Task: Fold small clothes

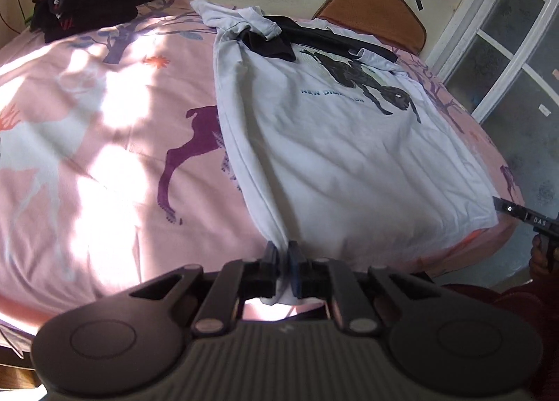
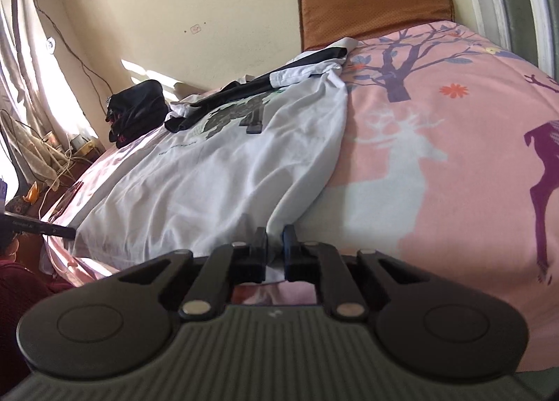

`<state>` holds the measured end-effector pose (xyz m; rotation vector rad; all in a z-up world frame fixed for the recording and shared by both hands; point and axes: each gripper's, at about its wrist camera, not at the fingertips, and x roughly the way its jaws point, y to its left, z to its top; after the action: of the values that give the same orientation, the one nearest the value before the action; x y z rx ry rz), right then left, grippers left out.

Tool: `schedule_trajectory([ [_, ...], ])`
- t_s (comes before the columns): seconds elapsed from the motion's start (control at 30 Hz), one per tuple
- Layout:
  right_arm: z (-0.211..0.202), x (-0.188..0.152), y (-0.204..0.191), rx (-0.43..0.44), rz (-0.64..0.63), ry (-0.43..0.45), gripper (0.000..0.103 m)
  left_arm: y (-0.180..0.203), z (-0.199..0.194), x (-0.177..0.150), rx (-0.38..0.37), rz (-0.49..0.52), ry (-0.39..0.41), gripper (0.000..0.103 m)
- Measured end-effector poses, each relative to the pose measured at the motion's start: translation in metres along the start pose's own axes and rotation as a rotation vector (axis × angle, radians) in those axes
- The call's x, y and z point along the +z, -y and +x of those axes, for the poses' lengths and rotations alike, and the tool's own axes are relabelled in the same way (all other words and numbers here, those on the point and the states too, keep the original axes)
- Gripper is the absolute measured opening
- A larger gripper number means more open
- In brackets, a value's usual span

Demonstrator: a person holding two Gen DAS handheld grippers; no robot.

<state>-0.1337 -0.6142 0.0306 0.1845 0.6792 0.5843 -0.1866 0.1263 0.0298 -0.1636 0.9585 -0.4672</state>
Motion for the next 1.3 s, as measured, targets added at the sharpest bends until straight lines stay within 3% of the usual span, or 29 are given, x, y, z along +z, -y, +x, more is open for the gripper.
schedule_trajectory([
  [0.2,-0.018,0.037,0.005,0.088,0.043,0.181,0.011,-0.025,-0.035,0.042,-0.145,-0.174,0.198,0.007],
  [0.33,0.001,0.087,0.018,0.088,0.072,0.285,0.011,-0.045,-0.031,0.089,-0.165,-0.269,0.296,0.007],
  [0.43,0.037,0.128,0.037,0.077,0.114,0.308,0.011,-0.056,-0.009,0.130,-0.163,-0.315,0.316,0.007],
  [0.5,0.073,0.154,0.046,0.015,0.147,0.286,0.013,-0.062,0.016,0.157,-0.104,-0.336,0.317,0.018],
  [0.53,0.092,0.164,0.049,-0.045,0.146,0.262,0.020,-0.067,0.030,0.169,-0.044,-0.360,0.308,0.027],
  [0.57,0.110,0.171,0.050,-0.135,0.112,0.244,0.024,-0.071,0.040,0.176,0.018,-0.392,0.296,0.043],
  [0.6,0.124,0.176,0.048,-0.234,0.063,0.229,0.035,-0.078,0.048,0.180,0.058,-0.429,0.283,0.044],
  [0.63,0.131,0.176,0.046,-0.290,0.020,0.215,0.038,-0.082,0.051,0.179,0.043,-0.444,0.276,0.044],
  [0.7,0.124,0.172,0.037,-0.246,-0.036,0.207,0.038,-0.084,0.049,0.173,-0.023,-0.405,0.277,0.047],
  [0.83,0.108,0.157,0.017,-0.079,-0.107,0.159,0.038,-0.068,0.049,0.167,-0.048,-0.266,0.258,0.044],
  [0.93,0.133,0.156,-0.001,0.005,-0.120,0.048,0.036,-0.046,0.070,0.174,-0.089,-0.183,0.195,0.037],
  [1.03,0.173,0.157,-0.013,0.058,-0.087,-0.083,0.036,-0.029,0.103,0.183,-0.064,-0.128,0.137,0.030],
  [1.1,0.199,0.156,-0.010,0.022,-0.084,-0.141,0.034,-0.030,0.130,0.190,-0.034,-0.129,0.093,0.029],
  [1.13,0.209,0.157,-0.007,-0.008,-0.092,-0.127,0.026,-0.033,0.141,0.193,-0.009,-0.130,0.084,0.022],
  [1.17,0.213,0.162,-0.001,-0.038,-0.092,-0.110,0.025,-0.035,0.145,0.198,0.008,-0.130,0.092,0.016],
  [1.2,0.215,0.169,0.004,-0.046,-0.069,-0.123,0.022,-0.039,0.145,0.205,-0.001,-0.148,0.063,0.017],
  [1.23,0.213,0.179,0.011,-0.057,-0.041,-0.135,0.027,-0.041,0.138,0.209,-0.036,-0.163,0.061,0.017],
  [1.3,0.197,0.195,0.012,-0.018,-0.089,-0.106,0.027,-0.041,0.114,0.219,-0.101,-0.128,0.116,0.022],
])
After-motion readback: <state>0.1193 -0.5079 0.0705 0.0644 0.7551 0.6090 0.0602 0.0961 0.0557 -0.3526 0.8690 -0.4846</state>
